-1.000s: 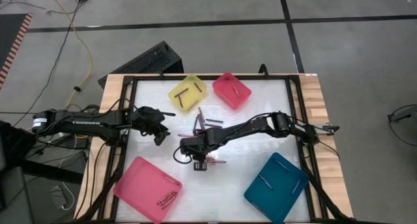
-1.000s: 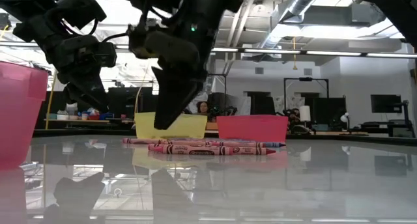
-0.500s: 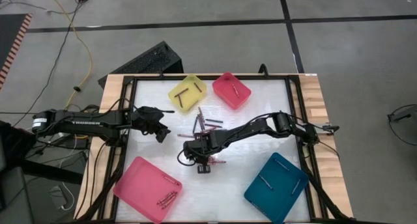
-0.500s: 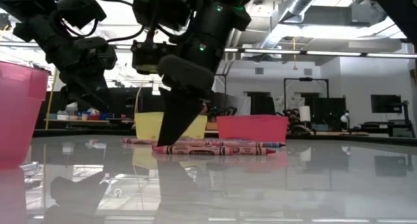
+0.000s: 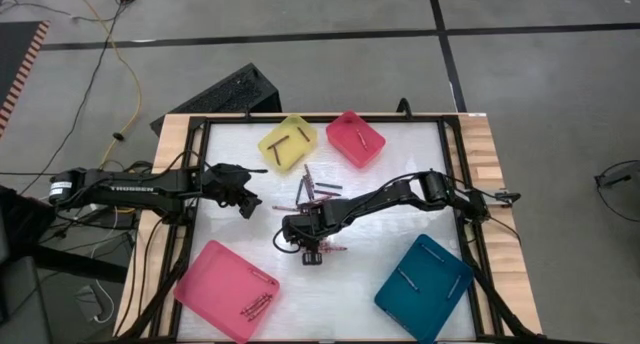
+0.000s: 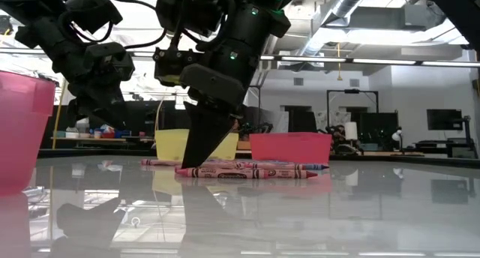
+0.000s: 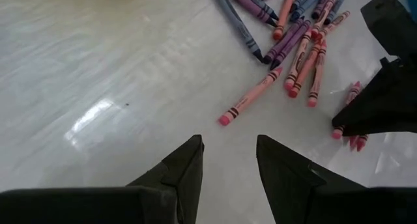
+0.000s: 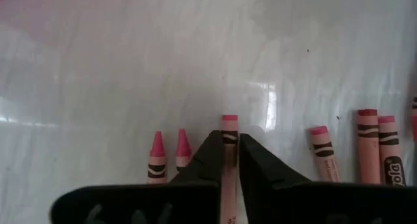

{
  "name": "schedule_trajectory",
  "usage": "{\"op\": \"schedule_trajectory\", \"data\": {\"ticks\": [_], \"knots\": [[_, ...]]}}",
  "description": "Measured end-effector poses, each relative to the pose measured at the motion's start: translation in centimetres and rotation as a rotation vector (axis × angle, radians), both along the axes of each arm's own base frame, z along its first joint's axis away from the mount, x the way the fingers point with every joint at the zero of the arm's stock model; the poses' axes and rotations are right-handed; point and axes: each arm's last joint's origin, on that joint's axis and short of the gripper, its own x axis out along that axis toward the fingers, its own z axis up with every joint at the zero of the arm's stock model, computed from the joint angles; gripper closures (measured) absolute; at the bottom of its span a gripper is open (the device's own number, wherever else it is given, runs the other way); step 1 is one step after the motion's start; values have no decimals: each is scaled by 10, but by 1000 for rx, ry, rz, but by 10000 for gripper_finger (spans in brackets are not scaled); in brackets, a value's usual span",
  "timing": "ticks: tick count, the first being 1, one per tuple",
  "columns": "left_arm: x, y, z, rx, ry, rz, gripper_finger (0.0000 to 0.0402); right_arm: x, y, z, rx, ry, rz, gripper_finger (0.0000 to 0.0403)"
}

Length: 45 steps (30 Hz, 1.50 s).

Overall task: Sort crayons
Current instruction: Put the pink crayon into the red bin

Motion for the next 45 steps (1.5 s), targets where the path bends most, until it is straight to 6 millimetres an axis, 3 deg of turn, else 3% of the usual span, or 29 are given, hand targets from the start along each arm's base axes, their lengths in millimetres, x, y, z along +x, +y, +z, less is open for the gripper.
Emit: {"op": "schedule_trajectory", "data": {"ticks": [4,17,33,45], "knots": [[0,0,0,-10,-2,9,269,0,0,0,5,4,-13,396],[0,1,0,0,0,29,269,-1,-8,8,22,-8,-46,400],[0,1,1,16,-8,22,269,-4,-43,62,38,-177,-124,400],[2,1,3,24,-33,19,269,-27,-56,106,26,-204,-153,401]]}}
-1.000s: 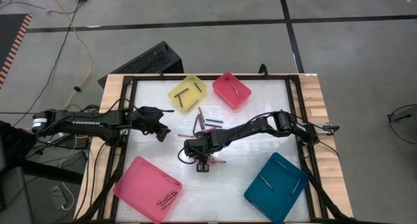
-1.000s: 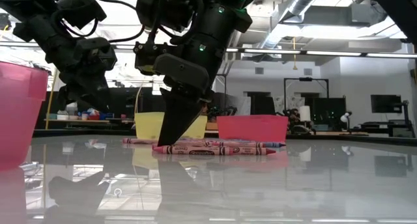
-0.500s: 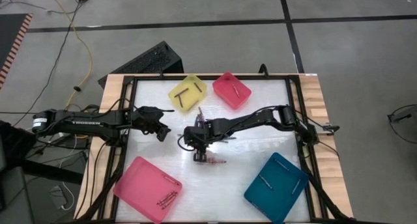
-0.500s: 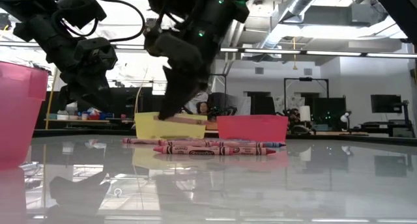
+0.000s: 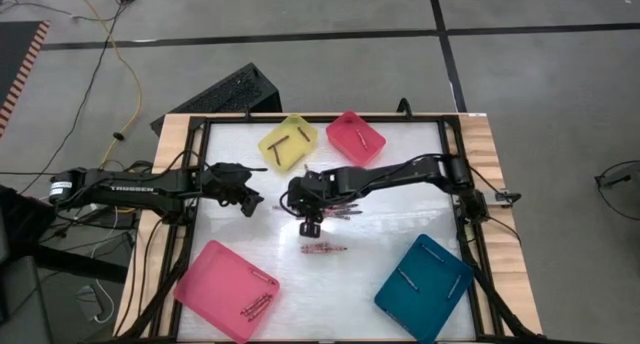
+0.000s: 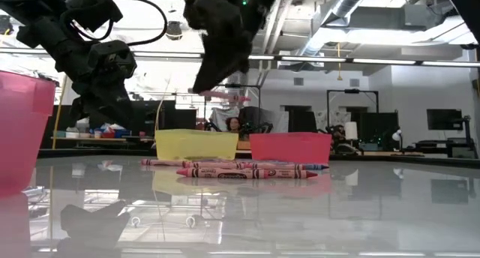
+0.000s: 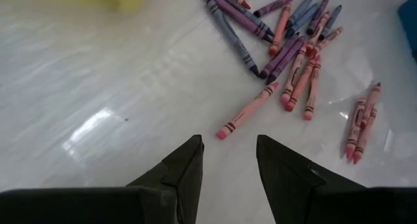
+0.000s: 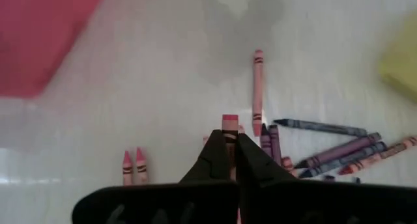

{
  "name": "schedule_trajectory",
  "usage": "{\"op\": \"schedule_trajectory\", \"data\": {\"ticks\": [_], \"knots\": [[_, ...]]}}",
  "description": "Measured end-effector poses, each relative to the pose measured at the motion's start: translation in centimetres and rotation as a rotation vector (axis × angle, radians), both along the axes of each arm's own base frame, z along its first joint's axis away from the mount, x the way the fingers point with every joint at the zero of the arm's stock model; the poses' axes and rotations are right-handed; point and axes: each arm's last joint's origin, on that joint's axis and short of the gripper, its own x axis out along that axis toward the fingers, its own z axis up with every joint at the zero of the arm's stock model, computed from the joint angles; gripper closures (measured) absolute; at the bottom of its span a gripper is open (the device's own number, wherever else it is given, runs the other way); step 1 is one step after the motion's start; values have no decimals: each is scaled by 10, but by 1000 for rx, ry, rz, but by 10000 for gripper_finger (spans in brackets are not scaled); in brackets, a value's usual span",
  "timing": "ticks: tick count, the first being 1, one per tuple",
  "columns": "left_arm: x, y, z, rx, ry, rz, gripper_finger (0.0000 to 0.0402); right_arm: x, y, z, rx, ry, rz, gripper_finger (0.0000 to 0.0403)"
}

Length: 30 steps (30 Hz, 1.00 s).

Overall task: Sort crayons
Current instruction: Put the pink crayon into the red bin

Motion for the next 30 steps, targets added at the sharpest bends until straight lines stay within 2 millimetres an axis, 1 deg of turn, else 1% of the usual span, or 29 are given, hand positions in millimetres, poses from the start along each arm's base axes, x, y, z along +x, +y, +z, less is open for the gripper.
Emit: {"op": "schedule_trajectory", "data": {"ticks": [3,7,11,15,19,23,26,30], "knots": [[1,0,1,2,-11,0,269,-11,-2,6,-19,57,9,401],[1,0,1,3,-15,0,269,-25,-7,23,-27,62,8,401],[1,0,2,1,-21,2,269,-41,-16,41,-40,4,9,401],[1,0,2,1,-25,0,269,-65,-27,56,-29,-55,-37,401],[2,0,2,4,-30,-1,269,-91,-38,65,-42,-132,-124,401],[2,0,3,5,-34,0,269,-113,-49,68,-42,-225,-234,401],[2,0,3,6,-42,0,269,-126,-57,66,-17,-275,-324,401],[3,1,4,-4,-52,10,269,-140,-69,56,37,-273,-468,401]]}}
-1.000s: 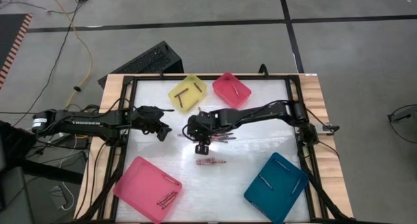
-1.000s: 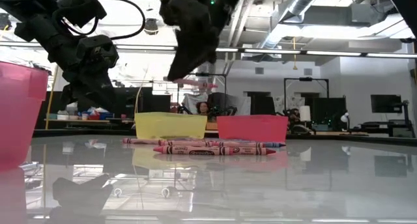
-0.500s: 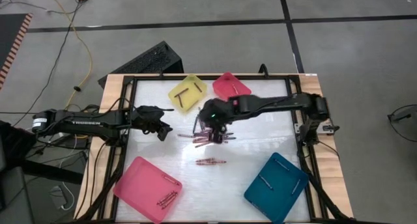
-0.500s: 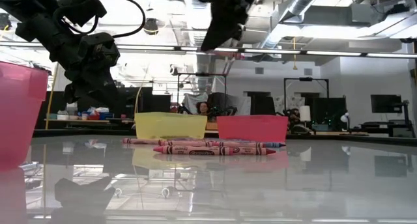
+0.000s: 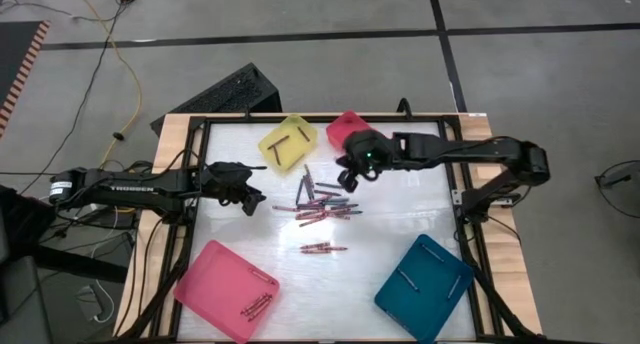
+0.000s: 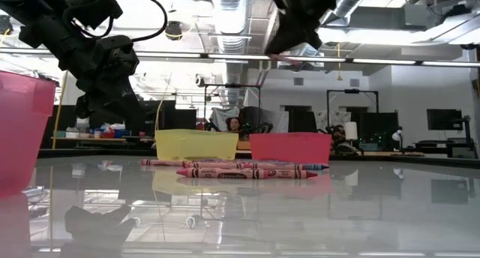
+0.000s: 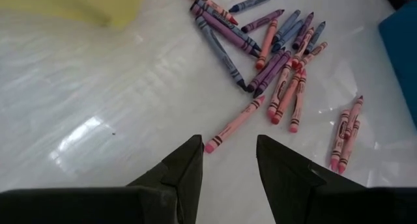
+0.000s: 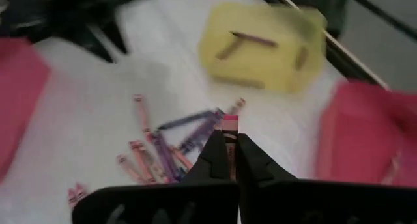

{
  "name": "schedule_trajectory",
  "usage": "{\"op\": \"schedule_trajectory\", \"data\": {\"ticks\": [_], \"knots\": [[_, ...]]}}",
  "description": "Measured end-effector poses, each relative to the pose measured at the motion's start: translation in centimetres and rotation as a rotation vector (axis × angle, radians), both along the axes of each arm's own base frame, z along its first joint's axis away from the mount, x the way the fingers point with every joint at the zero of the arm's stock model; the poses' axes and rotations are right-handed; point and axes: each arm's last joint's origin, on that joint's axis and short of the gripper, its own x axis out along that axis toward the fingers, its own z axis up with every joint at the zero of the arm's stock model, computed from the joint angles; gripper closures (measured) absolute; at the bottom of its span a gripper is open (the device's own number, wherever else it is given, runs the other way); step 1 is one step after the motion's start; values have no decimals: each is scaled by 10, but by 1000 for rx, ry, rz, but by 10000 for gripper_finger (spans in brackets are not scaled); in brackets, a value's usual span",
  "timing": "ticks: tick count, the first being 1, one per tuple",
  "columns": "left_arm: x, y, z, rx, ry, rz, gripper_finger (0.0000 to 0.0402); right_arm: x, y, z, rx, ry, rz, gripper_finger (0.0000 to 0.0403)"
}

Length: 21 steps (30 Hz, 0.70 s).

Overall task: Sort crayons
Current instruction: Put the pink crayon into the red bin

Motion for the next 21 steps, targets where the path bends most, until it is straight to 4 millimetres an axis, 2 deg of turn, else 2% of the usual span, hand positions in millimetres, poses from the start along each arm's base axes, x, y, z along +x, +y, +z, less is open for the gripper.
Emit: {"op": "schedule_trajectory", "data": {"ticks": [7,11,21], "knots": [[0,0,0,-7,-1,5,269,-10,-23,-17,74,18,-134,401],[0,0,0,-7,-1,7,269,-12,-39,-15,46,7,-164,401],[0,1,0,2,1,33,269,-28,-95,-8,-61,-37,-273,401]]}}
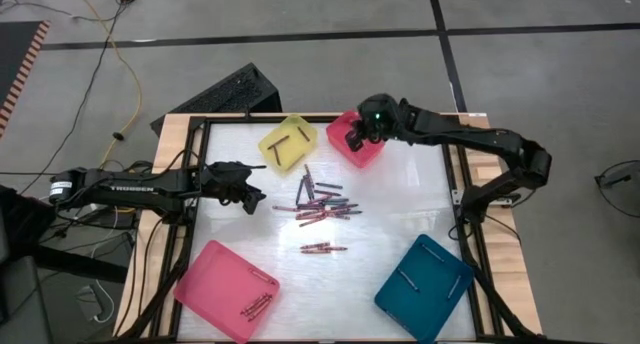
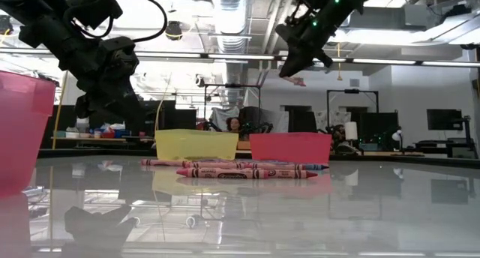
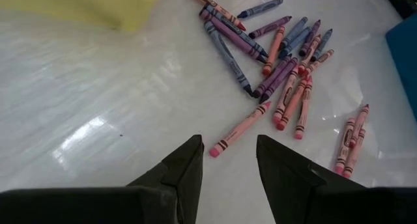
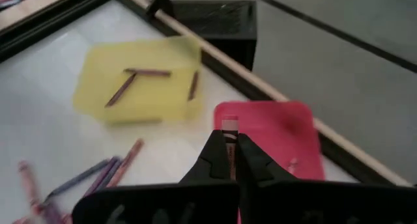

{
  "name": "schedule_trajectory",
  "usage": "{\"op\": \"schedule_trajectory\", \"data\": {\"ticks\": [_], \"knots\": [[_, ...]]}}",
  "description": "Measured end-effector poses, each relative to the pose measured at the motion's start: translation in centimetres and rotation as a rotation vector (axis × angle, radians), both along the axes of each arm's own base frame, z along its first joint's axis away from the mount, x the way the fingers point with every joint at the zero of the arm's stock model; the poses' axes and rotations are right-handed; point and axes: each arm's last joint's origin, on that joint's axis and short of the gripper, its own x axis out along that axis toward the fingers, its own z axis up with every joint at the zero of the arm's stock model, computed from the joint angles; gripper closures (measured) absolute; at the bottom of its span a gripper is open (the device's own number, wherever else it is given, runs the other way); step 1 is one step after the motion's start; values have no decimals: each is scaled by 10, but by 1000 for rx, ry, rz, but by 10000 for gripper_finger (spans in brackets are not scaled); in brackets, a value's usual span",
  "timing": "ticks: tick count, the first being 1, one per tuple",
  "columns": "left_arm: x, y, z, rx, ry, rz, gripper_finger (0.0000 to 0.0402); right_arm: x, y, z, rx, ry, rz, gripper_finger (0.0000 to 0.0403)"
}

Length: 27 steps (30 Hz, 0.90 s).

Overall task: Sort crayons
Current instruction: Put the pink crayon into the red bin

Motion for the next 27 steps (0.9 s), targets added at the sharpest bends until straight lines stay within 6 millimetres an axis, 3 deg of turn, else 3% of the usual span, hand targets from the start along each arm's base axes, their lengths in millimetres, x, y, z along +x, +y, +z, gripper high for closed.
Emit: {"op": "schedule_trajectory", "data": {"ticks": [4,7,16,21,27], "knots": [[0,0,0,7,1,12,269,0,-17,-1,-25,-24,-26,401],[0,1,0,5,1,24,269,10,-27,-9,-33,-49,-27,401],[0,0,0,-4,2,11,269,29,-55,-56,94,-23,-145,401],[0,0,0,-3,3,10,269,31,-65,-74,164,-10,-216,396],[0,0,0,0,4,9,269,31,-67,-82,204,-1,-246,365]]}}
